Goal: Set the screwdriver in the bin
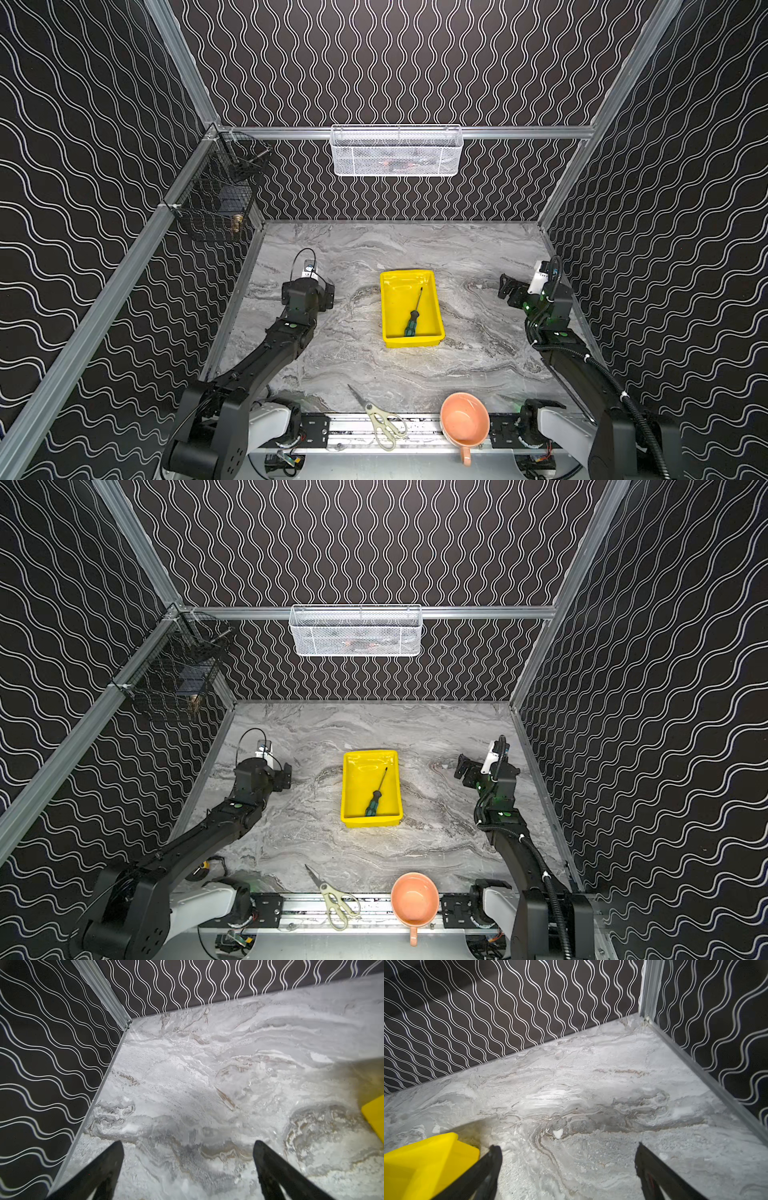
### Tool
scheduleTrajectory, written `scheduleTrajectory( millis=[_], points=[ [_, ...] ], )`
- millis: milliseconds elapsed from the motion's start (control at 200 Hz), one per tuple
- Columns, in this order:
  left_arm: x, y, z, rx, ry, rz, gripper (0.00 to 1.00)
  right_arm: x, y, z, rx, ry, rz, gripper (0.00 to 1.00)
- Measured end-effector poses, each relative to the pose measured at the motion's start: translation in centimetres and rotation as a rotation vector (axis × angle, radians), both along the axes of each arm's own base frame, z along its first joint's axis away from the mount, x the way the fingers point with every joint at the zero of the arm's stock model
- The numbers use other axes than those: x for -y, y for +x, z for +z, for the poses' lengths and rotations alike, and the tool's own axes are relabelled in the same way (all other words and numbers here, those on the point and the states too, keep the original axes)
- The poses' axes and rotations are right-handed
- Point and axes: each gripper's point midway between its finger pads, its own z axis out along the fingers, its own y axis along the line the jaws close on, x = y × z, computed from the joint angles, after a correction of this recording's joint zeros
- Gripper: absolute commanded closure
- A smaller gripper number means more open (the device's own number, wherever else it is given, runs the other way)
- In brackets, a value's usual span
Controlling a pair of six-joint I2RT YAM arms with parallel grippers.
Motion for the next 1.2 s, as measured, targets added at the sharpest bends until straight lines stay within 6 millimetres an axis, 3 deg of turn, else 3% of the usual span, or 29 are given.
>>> scheduleTrajectory(
  millis=[385,541,676,871,1031,1201],
  points=[
    [-2.3,0.3,-4.8,0.004,-0.133,-0.048,0.01,0.7,-1.0,-3.8,0.063,-0.129,-0.007,0.0],
    [-1.6,1.1,-5.7,0.02,-0.178,-0.091,0.01,0.7,-0.4,-4.3,0.072,-0.148,-0.002,0.0],
    [-2.5,1.5,-6.6,0.027,-0.189,-0.077,0.01,0.7,-0.3,-5.4,0.072,-0.15,-0.001,0.0],
    [-2.2,2.6,-7.1,0.055,-0.193,-0.101,0.01,0.8,0.5,-5.7,0.099,-0.152,-0.003,0.0],
    [-1.8,3.1,-7.0,0.066,-0.196,-0.124,0.01,0.9,0.2,-8.3,0.066,-0.153,-0.008,0.0],
    [-1.2,3.4,-7.3,0.064,-0.185,-0.162,0.01,0.9,2.1,-5.7,0.14,-0.158,-0.003,0.0]
  ],
)
